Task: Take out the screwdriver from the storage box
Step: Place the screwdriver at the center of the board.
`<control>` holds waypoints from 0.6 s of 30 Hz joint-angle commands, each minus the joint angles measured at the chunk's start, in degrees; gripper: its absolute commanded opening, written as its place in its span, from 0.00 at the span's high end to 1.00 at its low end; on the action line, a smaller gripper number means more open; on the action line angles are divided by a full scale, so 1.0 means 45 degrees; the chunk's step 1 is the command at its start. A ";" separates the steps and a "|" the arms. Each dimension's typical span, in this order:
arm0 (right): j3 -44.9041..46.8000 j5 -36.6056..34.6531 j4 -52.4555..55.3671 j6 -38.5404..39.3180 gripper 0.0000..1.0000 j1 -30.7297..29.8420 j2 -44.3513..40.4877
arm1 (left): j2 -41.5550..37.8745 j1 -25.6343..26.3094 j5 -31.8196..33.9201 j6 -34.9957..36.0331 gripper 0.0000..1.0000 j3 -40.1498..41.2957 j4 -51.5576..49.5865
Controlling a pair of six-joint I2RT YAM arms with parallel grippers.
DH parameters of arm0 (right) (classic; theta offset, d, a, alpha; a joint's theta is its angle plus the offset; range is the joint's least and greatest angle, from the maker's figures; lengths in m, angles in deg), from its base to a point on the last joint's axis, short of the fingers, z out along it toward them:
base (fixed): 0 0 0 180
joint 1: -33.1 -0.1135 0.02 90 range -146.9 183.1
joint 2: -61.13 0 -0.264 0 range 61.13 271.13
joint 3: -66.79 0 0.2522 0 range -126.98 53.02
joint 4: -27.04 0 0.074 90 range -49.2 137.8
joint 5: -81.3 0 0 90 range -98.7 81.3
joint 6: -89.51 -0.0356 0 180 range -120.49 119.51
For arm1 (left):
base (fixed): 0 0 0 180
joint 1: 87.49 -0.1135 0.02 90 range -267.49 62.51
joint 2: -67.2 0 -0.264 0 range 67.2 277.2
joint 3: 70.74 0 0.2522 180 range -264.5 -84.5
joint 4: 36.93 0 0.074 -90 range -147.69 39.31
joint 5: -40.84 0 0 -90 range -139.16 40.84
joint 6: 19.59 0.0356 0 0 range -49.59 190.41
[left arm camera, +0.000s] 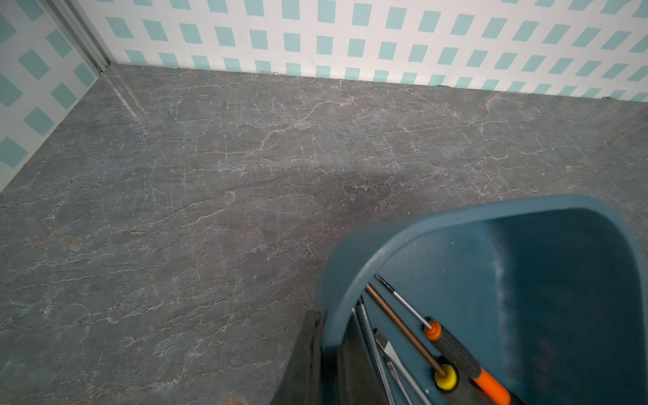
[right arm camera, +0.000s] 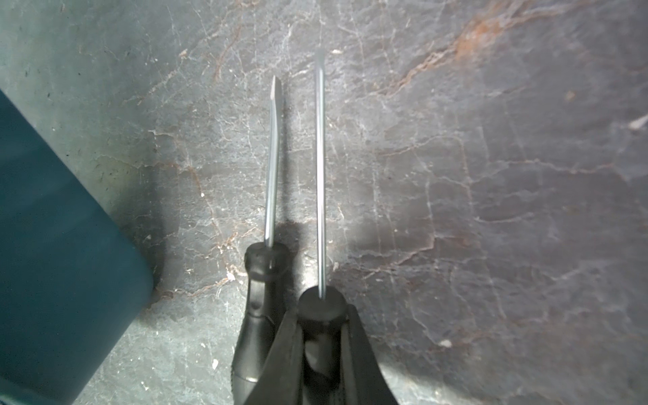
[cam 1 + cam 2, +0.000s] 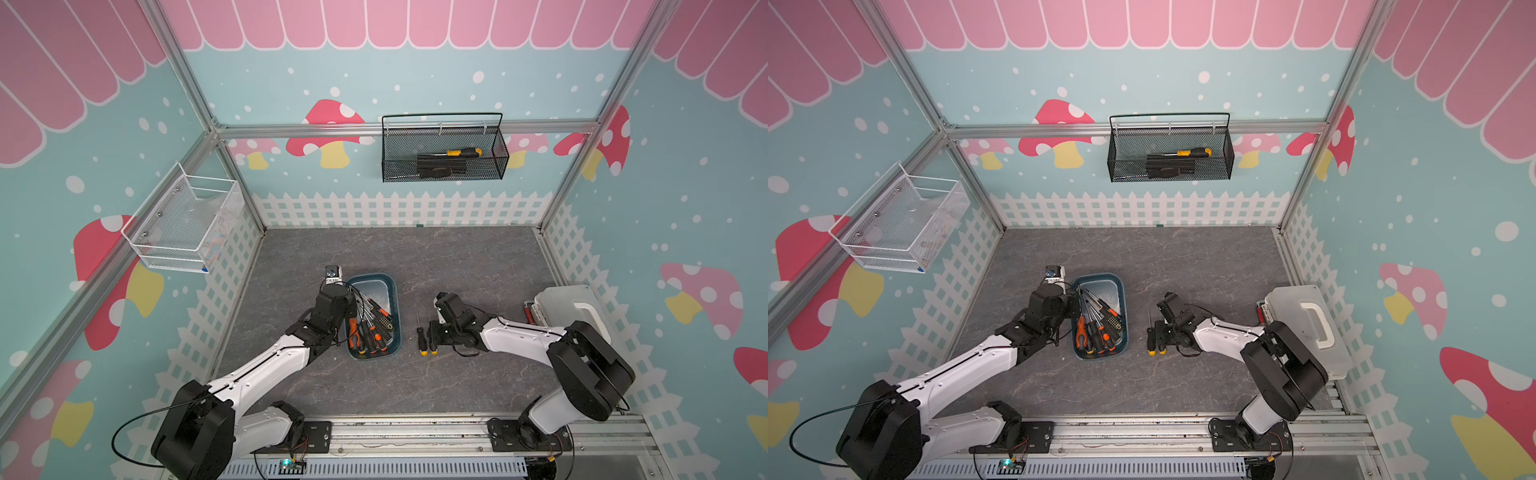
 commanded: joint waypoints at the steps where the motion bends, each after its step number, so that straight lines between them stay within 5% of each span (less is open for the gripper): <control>1: -0.0072 0.0274 -0.0231 -0.0138 0.94 0.0155 0.0322 | -0.0015 0.0030 0.0024 0.0001 1.00 -0.0045 0.0666; 18: 0.0167 0.0682 -0.0577 -0.0255 0.71 0.0396 0.0276 | -0.0169 0.0023 0.0124 0.0099 1.00 -0.0105 0.0487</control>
